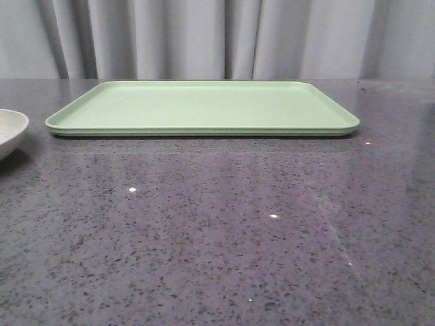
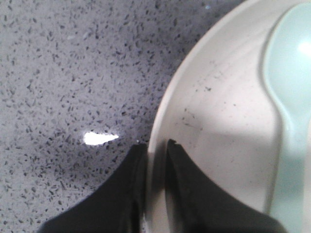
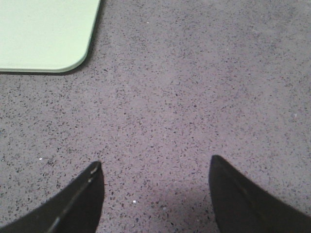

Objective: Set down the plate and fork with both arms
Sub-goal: 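Carry the plate over the green tray and lower it with the left gripper, then release the plate and raise the left gripper away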

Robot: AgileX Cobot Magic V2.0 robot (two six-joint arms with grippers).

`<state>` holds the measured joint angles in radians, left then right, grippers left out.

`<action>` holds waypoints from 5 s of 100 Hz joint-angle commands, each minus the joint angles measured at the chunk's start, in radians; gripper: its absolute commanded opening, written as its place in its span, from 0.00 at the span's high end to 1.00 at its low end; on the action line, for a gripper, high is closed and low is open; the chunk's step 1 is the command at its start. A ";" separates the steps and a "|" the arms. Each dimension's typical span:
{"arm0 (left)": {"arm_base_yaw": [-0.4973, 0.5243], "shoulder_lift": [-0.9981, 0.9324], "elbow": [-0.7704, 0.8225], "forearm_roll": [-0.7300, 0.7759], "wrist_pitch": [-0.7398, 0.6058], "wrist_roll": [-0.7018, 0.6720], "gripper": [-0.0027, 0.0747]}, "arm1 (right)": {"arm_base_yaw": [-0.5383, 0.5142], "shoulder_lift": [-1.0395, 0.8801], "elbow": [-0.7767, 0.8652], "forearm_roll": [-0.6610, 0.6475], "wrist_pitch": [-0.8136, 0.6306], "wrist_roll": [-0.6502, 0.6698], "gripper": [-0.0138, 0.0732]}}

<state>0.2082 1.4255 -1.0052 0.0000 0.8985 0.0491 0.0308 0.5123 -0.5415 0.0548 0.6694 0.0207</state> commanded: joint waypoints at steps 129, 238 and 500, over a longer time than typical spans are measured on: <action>-0.240 0.061 -0.366 -0.525 -0.011 0.107 0.99 | -0.005 0.012 -0.036 -0.001 -0.071 -0.002 0.29; -0.435 0.393 -0.560 -0.501 -0.304 -0.106 0.99 | -0.005 0.012 -0.036 -0.001 -0.071 -0.002 0.29; -0.401 -0.732 0.296 -0.265 -0.356 -0.103 0.99 | 0.106 0.346 -0.350 0.067 0.034 -0.003 0.29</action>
<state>-0.1944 0.7091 -0.6967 -0.2568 0.6120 -0.0472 0.1148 0.8011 -0.7983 0.1126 0.7454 0.0207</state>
